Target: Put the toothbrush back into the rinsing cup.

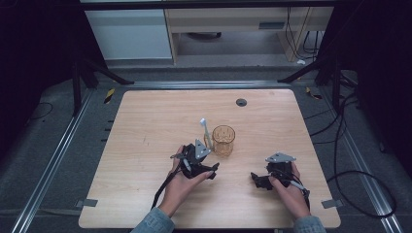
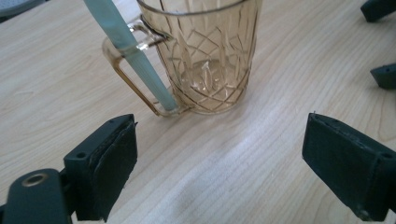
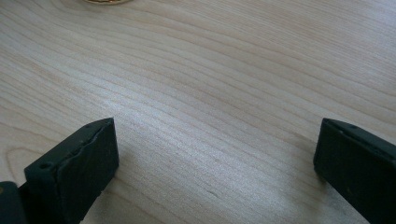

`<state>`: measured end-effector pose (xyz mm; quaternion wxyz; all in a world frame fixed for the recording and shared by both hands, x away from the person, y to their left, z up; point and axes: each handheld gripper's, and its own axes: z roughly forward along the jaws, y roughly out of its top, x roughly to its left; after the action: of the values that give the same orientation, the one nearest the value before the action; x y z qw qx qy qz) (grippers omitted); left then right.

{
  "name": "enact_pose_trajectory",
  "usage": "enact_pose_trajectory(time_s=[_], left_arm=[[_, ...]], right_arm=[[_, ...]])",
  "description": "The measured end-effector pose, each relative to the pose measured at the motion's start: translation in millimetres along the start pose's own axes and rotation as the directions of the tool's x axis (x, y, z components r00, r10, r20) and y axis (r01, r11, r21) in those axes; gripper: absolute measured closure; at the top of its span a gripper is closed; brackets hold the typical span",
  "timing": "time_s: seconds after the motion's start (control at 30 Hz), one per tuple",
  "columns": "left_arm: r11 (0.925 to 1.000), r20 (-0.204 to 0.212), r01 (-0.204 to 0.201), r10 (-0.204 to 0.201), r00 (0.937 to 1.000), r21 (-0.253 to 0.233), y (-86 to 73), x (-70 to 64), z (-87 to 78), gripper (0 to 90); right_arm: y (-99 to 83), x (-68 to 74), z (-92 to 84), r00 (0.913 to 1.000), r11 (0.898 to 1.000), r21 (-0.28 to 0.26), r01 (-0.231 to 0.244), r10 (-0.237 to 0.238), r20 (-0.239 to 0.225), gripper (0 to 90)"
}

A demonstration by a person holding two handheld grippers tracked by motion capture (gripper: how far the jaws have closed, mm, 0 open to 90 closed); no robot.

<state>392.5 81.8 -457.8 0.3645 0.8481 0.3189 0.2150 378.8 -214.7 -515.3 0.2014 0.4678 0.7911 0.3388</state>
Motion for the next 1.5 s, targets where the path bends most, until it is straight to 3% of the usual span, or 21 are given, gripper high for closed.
enact_pose_trajectory(time_s=[0.43,0.63,1.07,1.5], left_arm=[[0.9932,0.028,-0.054,0.051,0.9983,0.104,-10.1,-2.1,3.7,7.7],[0.9875,0.025,-0.064,0.061,0.9978,0.144,-15.2,7.5,2.1,7.4],[0.9828,0.004,-0.025,0.025,0.9997,0.183,-22.2,28.6,-2.6,7.2],[0.9803,-0.054,0.041,-0.031,0.9981,0.193,-36.1,64.2,-17.3,6.7]], right_arm=[[0.0,0.0,0.0,1.0,1.0,0.001,0.001,-0.001,0.002,0.4],[0.0,0.1,0.1,1.0,1.0,0.0,-0.001,0.001,0.001,0.4],[0.1,0.1,0.0,1.0,1.0,0.001,0.0,0.0,0.002,0.4],[0.1,0.0,0.0,1.0,1.0,0.002,0.001,-0.001,0.004,0.3]])
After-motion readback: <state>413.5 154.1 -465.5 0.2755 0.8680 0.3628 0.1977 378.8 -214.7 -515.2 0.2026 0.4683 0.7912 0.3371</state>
